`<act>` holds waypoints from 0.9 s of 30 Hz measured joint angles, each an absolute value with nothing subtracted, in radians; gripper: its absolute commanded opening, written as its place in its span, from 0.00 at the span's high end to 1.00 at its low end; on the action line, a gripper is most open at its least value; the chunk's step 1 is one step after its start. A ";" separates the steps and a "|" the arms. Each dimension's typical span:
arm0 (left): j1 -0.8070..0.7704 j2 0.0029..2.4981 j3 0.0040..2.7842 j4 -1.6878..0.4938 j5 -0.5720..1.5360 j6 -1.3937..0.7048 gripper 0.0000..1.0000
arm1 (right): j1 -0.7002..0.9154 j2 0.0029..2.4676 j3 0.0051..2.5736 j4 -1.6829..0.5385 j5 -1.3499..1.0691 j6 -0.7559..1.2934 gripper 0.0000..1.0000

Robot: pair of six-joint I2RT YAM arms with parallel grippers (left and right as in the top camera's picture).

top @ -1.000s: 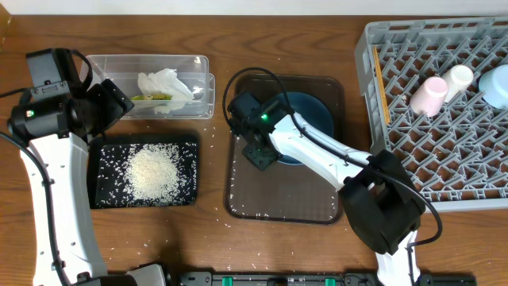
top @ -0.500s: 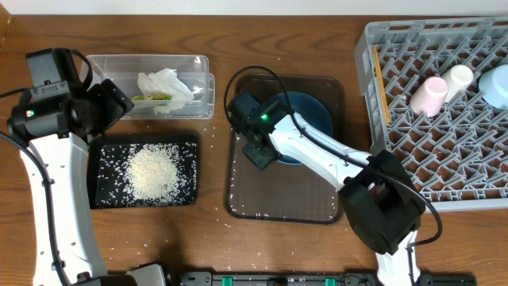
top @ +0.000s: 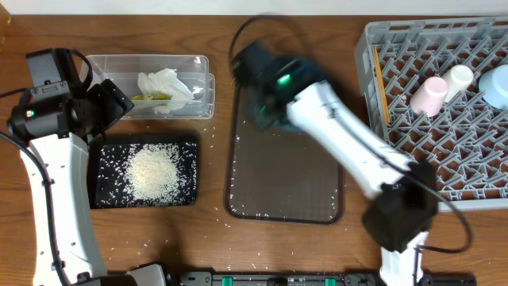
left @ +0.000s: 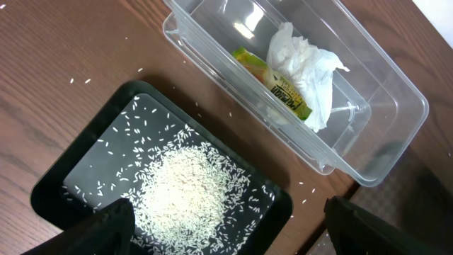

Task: Sort waste into correct bins and load items into the dishwasher rack
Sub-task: 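Lift the teal plate with the right gripper and carry it to the rack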

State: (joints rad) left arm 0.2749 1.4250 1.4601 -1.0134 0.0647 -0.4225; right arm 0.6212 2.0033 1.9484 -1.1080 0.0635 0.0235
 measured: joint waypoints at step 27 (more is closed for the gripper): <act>0.275 1.425 1.460 -1.013 0.065 -0.422 0.12 | -0.576 1.728 1.876 -1.221 -0.996 -0.148 0.99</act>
